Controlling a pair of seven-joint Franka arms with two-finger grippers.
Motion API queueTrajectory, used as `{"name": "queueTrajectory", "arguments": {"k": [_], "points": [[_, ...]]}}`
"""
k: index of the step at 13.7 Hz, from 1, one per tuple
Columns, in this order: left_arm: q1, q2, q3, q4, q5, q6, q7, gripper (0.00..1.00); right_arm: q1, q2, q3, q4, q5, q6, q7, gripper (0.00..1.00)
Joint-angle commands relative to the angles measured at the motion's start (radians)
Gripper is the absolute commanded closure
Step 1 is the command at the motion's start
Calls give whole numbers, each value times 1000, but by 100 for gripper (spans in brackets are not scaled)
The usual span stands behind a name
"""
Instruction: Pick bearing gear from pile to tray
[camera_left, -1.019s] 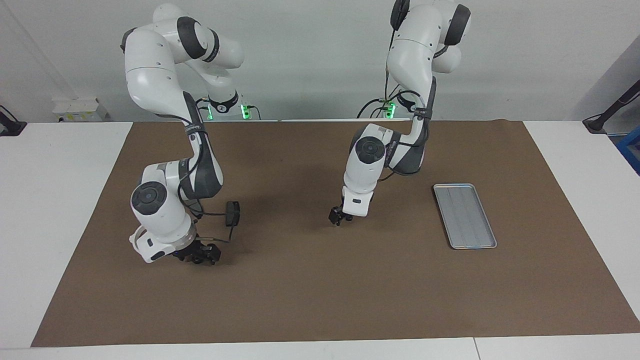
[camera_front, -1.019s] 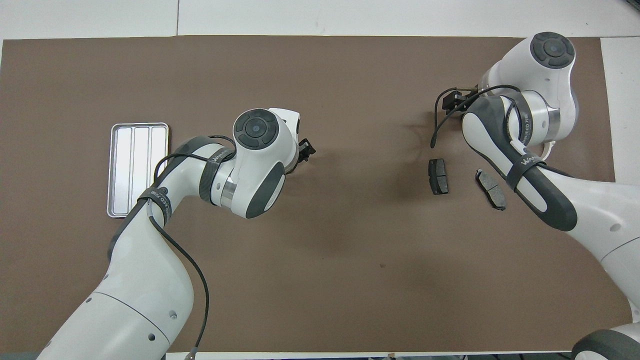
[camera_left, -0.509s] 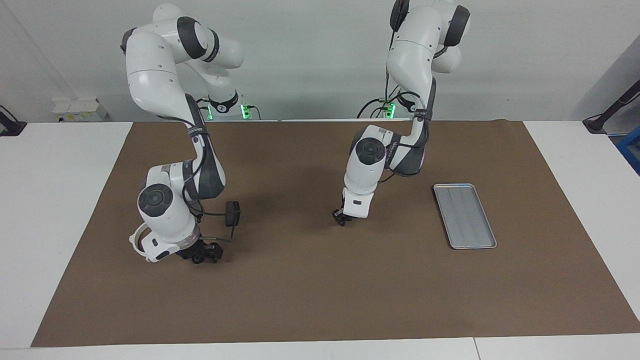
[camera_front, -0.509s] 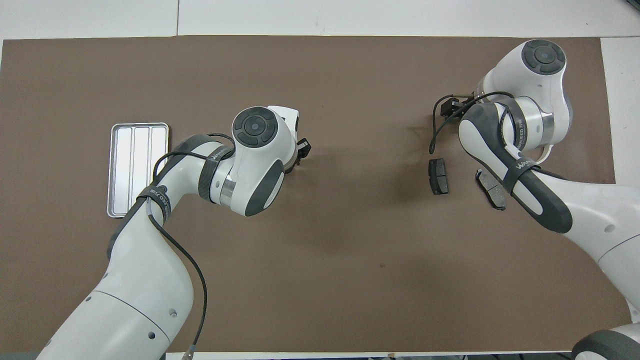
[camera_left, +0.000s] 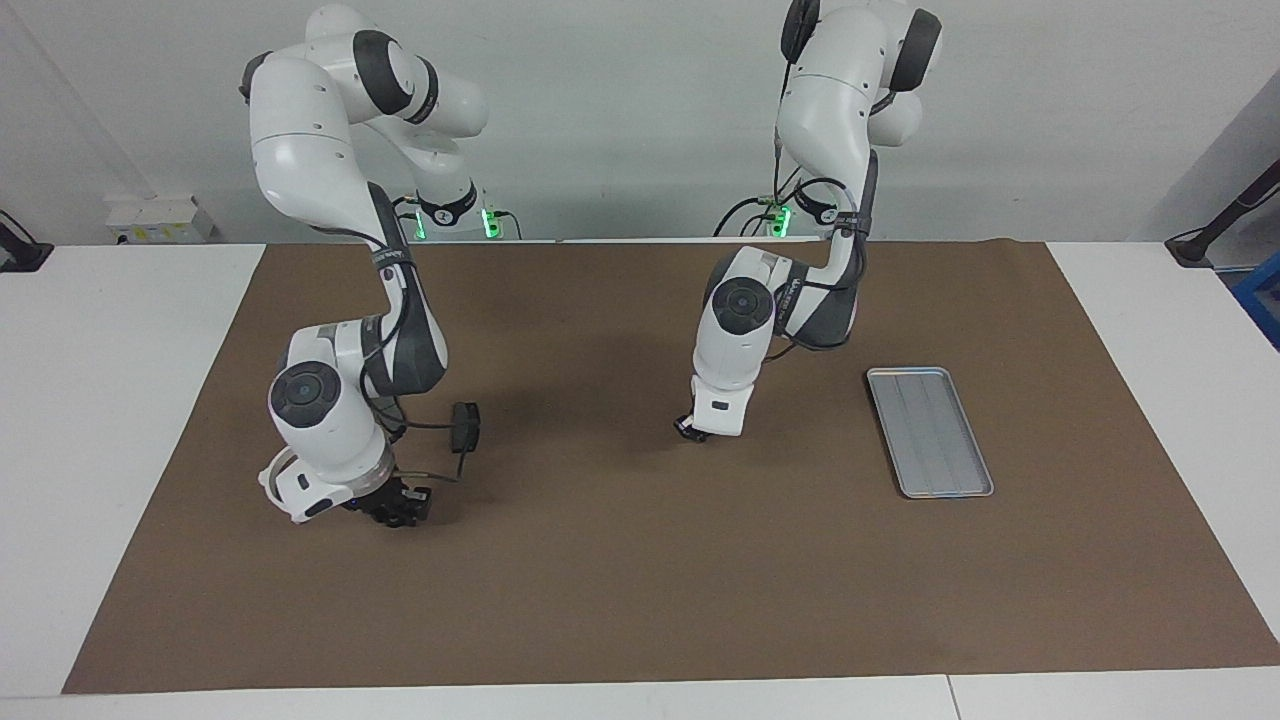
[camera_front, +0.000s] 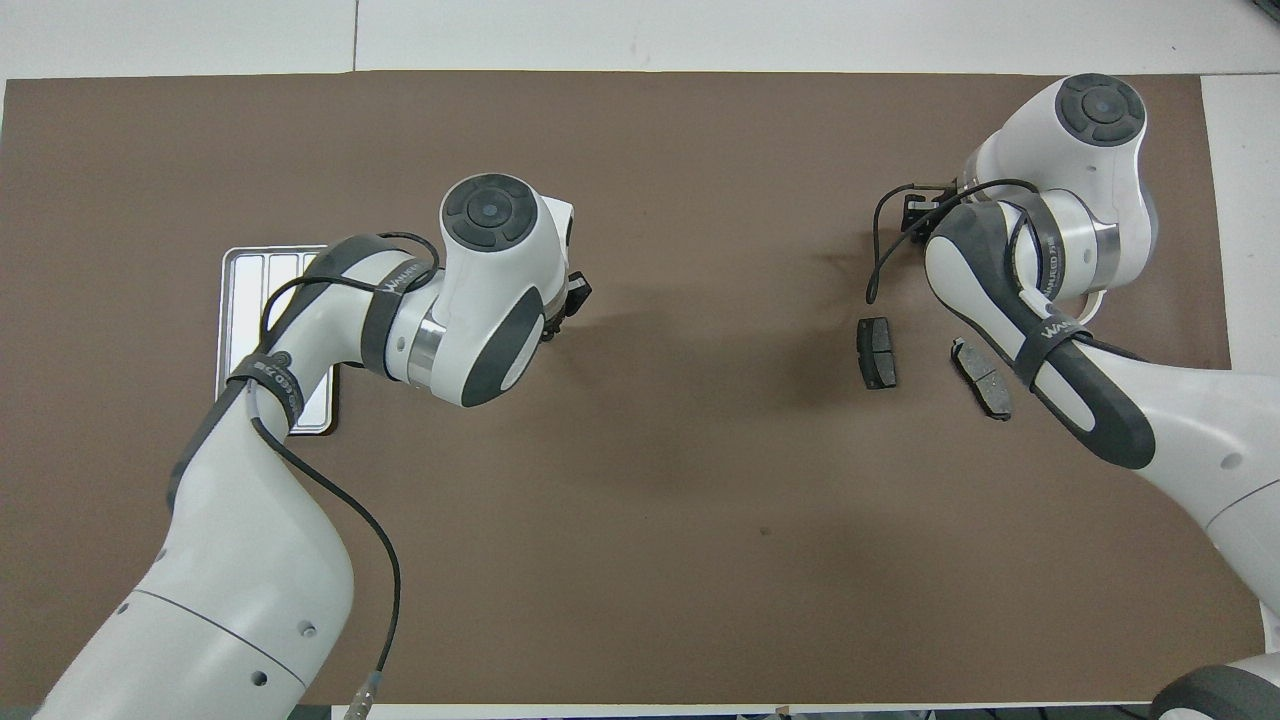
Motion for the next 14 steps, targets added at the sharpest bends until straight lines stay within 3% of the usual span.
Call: {"name": "queueTrajectory", "arguments": {"k": [1,2,3,6,9,12,14], "points": [[94,-194,1,-193,16,-51,174,99,-26,0,9,-28,-26,17,4,90],[150,-280,1,-287,16,-32,284,99,-27,0,9,-28,-26,16,2,100],[212,-344,1,-353,15,-26,391,99,-27,0,9,-25,-26,11,-7,100],[382,-391,1,-423,15,-5,666,99,-24,-20,9,-13,-26,-38,-21,100],[508,-397,1,-497,15,132,921,99,12,-87,35,126,-23,-331,-66,100],[524,-377,1,-536,15,211,969,99,110,-136,97,306,-7,-623,-47,100],[534,-382,1,-595,15,271,968,99,205,-135,111,407,58,-719,202,100]]}}
